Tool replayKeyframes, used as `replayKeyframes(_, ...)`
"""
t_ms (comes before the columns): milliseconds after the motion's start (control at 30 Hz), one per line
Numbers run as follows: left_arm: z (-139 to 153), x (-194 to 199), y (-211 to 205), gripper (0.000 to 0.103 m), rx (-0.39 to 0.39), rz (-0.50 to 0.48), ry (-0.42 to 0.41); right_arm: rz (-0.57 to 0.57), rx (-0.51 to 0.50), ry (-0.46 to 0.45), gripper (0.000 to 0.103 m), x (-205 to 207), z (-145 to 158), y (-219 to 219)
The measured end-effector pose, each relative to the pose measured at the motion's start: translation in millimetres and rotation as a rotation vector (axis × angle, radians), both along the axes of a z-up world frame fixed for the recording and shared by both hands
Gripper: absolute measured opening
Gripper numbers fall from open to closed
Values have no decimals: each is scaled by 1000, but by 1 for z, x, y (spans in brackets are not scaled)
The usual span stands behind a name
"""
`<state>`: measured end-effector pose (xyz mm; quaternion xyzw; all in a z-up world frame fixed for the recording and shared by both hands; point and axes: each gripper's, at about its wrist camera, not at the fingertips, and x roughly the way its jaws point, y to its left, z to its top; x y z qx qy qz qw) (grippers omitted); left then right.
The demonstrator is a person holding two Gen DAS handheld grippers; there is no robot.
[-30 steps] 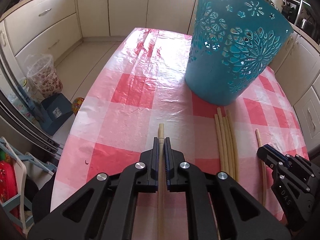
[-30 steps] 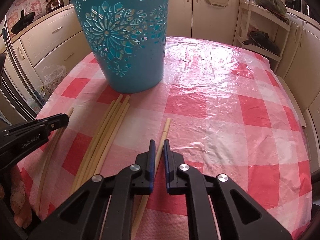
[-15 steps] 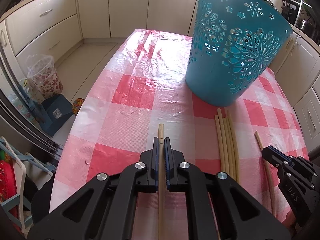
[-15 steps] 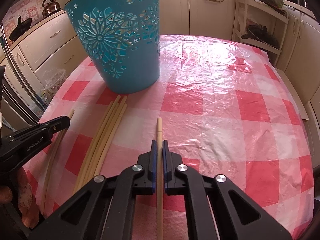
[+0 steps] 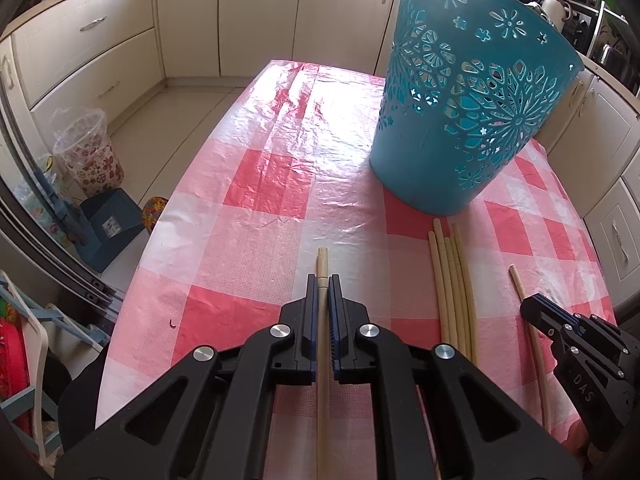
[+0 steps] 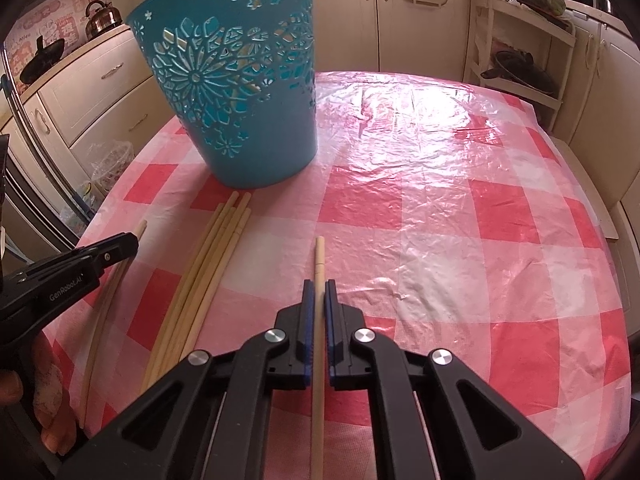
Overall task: Organize utensils
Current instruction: 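Close the right gripper on a stick while the left gripper holds its stick, then lift the left gripper's stick and drop it into the basket while the right gripper holds its stick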
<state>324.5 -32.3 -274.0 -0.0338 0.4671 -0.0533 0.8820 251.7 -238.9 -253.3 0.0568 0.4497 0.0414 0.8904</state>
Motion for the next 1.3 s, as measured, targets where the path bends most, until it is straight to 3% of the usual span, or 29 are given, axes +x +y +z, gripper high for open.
replayKeyframes(233, -5, 3, 29, 5, -222, 23, 38, -37, 139, -1, 6, 0, -3, -24)
replayKeyframes(400, -5, 2, 46, 5, -326, 30, 53, -32, 151, -9, 6, -3, -1, -24)
replayKeyframes(800, 22, -14, 55, 5, -397, -17, 10, -25, 160, -3, 6, -5, -1, -24)
replayKeyframes(1100, 105, -26, 38, 5, -400, -134, -161, -21, 177, 4, 6, -1, -2, -25)
replayKeyframes(1300, 128, -30, 27, 5, -401, -178, -190, -20, 176, 2, 6, -2, -2, -26)
